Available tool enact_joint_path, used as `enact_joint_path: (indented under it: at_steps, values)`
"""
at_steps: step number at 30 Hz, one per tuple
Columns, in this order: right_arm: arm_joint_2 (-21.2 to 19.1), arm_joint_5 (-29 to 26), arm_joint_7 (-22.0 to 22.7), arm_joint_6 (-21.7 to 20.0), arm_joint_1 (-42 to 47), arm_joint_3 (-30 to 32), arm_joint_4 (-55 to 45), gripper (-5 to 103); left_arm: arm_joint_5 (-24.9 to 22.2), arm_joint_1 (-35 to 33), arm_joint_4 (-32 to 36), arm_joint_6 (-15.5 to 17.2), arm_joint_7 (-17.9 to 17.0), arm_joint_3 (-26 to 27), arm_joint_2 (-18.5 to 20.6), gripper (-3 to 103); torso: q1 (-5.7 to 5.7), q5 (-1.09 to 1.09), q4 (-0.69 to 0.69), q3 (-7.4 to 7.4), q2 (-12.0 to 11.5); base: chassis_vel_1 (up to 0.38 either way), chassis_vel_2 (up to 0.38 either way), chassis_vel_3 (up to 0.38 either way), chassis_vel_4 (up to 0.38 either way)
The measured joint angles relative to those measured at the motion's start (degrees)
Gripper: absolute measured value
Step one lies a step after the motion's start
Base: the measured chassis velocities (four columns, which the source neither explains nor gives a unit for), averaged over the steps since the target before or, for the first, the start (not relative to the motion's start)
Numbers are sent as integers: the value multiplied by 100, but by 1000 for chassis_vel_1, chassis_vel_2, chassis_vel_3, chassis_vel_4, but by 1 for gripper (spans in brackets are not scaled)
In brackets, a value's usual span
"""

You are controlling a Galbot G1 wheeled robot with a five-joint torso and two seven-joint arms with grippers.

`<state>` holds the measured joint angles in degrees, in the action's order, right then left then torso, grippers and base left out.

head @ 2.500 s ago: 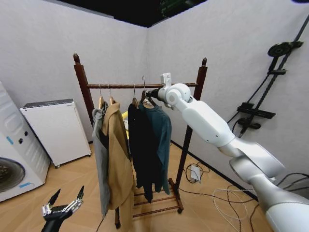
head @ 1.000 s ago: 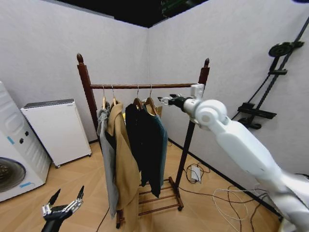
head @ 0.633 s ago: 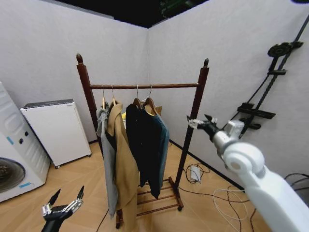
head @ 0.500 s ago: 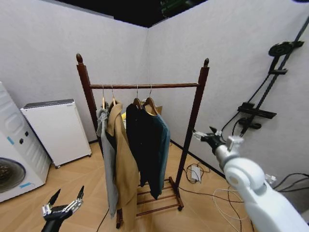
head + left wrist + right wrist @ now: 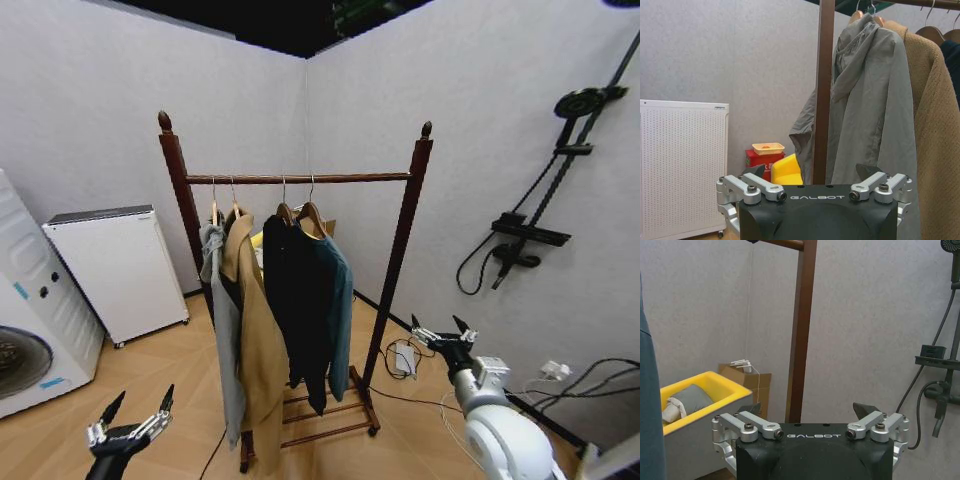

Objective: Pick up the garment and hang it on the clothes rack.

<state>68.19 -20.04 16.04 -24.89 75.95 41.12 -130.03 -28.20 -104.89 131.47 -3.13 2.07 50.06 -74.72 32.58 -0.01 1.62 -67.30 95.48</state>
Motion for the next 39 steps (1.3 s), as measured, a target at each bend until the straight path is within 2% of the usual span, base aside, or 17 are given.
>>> enact_joint_path:
  at_steps: [17,39]
  values:
    - [56,61,161,-89,-93,-325,-34,100,0,0,0,0,0,0,0,100,2,1,0,-1,0,0,-10,-13,2]
    - [23,39,160,-52,2,-268,-187,100,0,0,0,0,1,0,0,100,2,1,1,-1,0,-9,-159,-162,-1]
